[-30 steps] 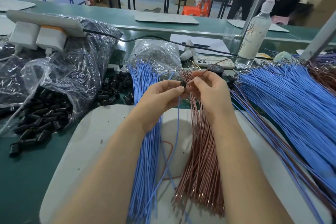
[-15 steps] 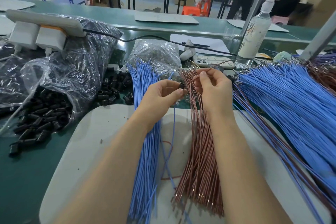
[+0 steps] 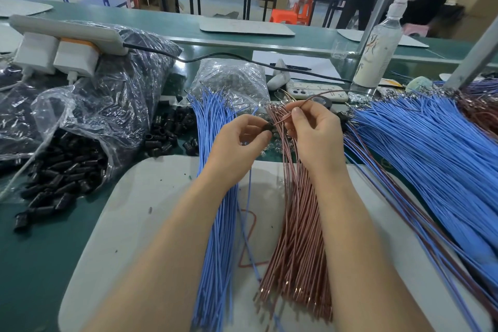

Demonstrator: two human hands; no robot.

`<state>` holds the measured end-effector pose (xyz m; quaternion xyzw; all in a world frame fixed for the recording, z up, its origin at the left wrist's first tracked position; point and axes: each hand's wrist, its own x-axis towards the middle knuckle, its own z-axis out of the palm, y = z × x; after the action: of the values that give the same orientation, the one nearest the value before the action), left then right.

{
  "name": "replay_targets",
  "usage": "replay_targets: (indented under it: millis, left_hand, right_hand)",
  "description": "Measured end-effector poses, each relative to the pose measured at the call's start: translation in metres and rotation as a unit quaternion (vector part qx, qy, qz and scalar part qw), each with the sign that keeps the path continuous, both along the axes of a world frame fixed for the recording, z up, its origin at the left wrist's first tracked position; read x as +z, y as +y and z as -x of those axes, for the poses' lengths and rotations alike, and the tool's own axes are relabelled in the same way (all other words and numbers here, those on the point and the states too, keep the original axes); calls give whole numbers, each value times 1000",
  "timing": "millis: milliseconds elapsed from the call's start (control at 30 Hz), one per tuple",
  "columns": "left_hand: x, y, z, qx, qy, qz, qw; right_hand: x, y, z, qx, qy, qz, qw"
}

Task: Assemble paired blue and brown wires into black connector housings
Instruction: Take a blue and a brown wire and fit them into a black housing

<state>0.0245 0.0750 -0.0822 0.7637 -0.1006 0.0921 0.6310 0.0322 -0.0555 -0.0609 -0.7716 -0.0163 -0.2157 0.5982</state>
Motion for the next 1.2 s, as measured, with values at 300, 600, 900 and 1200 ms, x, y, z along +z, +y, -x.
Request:
replay_targets:
  millis: [300, 600, 900, 1200]
  left_hand:
    - [-3, 0, -1, 48, -54, -78, 994]
    - [-4, -1, 0, 43, -54, -143, 987]
    - [-5, 0, -1, 57, -28, -143, 988]
    - [-6, 0, -2, 73, -71, -159, 982]
  right_hand:
    - [1, 1, 6, 4, 29, 117, 993]
    - [-2, 4, 2, 24, 65, 28, 997]
    - [-5, 4, 4, -23, 18, 174, 984]
    - [-6, 0, 0, 26, 95, 67, 993]
